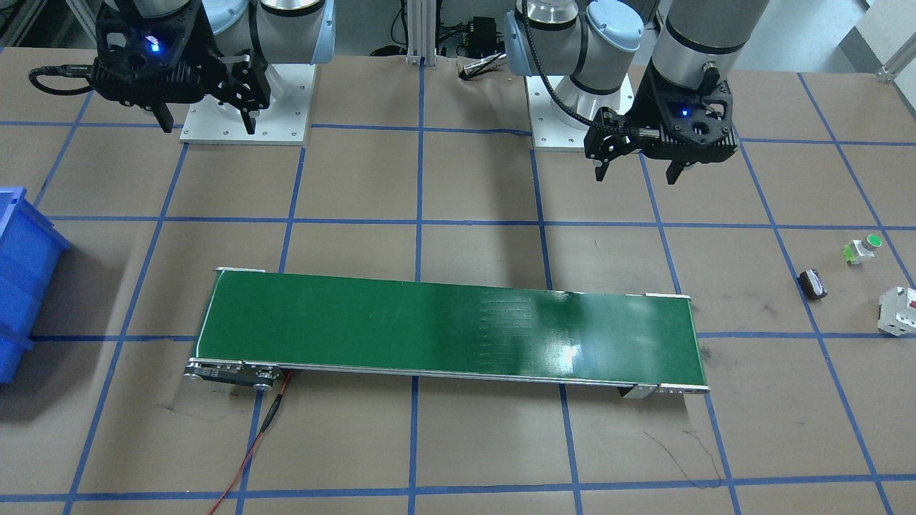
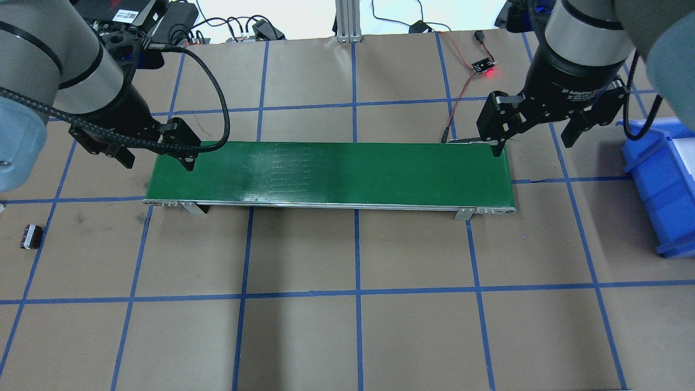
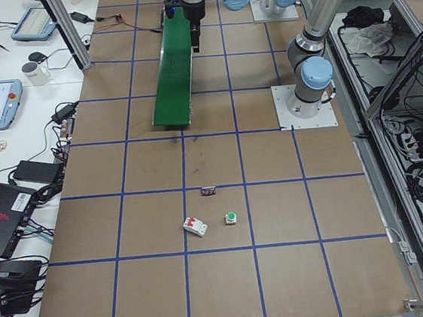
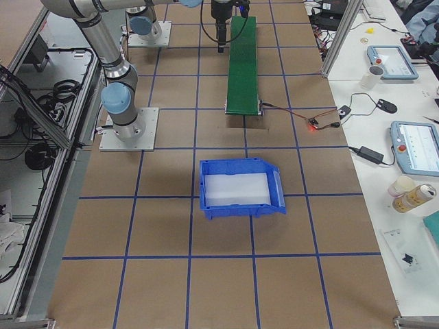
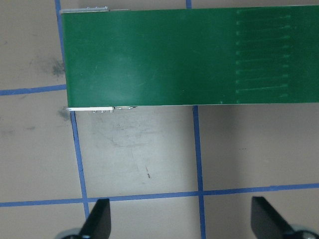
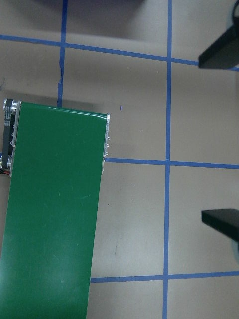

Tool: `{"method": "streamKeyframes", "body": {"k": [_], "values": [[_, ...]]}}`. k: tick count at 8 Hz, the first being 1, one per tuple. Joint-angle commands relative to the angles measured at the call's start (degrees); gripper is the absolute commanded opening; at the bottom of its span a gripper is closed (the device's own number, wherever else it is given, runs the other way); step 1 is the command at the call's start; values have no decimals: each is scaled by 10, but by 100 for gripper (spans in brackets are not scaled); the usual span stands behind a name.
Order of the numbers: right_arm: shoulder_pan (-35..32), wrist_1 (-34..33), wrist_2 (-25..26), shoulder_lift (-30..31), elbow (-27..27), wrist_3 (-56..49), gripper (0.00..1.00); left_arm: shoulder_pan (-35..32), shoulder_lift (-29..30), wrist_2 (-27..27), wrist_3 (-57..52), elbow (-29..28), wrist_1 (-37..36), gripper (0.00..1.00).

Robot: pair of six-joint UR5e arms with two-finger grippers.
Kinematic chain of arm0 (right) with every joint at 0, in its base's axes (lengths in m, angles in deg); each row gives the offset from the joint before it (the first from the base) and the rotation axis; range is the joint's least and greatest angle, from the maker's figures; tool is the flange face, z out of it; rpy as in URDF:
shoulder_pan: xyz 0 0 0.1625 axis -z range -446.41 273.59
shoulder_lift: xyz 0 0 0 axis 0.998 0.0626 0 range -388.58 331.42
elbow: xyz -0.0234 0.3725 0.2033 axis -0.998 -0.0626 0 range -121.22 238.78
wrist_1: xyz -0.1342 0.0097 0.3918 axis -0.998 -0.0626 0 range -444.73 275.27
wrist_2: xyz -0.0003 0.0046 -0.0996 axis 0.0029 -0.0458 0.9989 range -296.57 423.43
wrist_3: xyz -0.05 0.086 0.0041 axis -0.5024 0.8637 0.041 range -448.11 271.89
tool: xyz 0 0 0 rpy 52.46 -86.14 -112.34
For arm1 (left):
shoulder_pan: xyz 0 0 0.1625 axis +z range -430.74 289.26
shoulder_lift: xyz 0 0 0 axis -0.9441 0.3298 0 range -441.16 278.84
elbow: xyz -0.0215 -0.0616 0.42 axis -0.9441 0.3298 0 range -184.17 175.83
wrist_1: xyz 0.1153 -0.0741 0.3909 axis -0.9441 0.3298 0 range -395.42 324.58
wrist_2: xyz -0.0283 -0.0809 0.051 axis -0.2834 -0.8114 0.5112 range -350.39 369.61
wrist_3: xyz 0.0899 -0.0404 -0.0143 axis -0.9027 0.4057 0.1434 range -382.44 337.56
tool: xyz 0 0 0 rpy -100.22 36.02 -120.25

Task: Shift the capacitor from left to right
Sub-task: 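Move the left gripper outward to the brown capacitor beside the belt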

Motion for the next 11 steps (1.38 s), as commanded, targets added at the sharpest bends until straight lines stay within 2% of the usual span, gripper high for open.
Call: {"method": "streamKeyframes", "body": {"k": [1,2,3,4,5,7,9,11], "values": [[0,0,1,0,0,0,100,7,-5,2,-8,0,3,100],[0,0,1,0,0,0,100,26,-4,1,-73,1,0,100],[0,0,-2,0,0,1,100,70,1,3,-91,1,-2,100],[0,0,-1,0,0,1,100,130,6,2,-104,4,-3,100],[0,0,-1,0,0,1,100,199,13,-3,-169,9,-4,100],[0,0,-1,0,0,1,100,324,73,-4,-261,9,-33,100],[0,0,0,0,0,1,100,382,132,0,-337,10,-127,100],[0,0,0,0,0,0,100,412,196,0,-340,9,-163,100]]}}
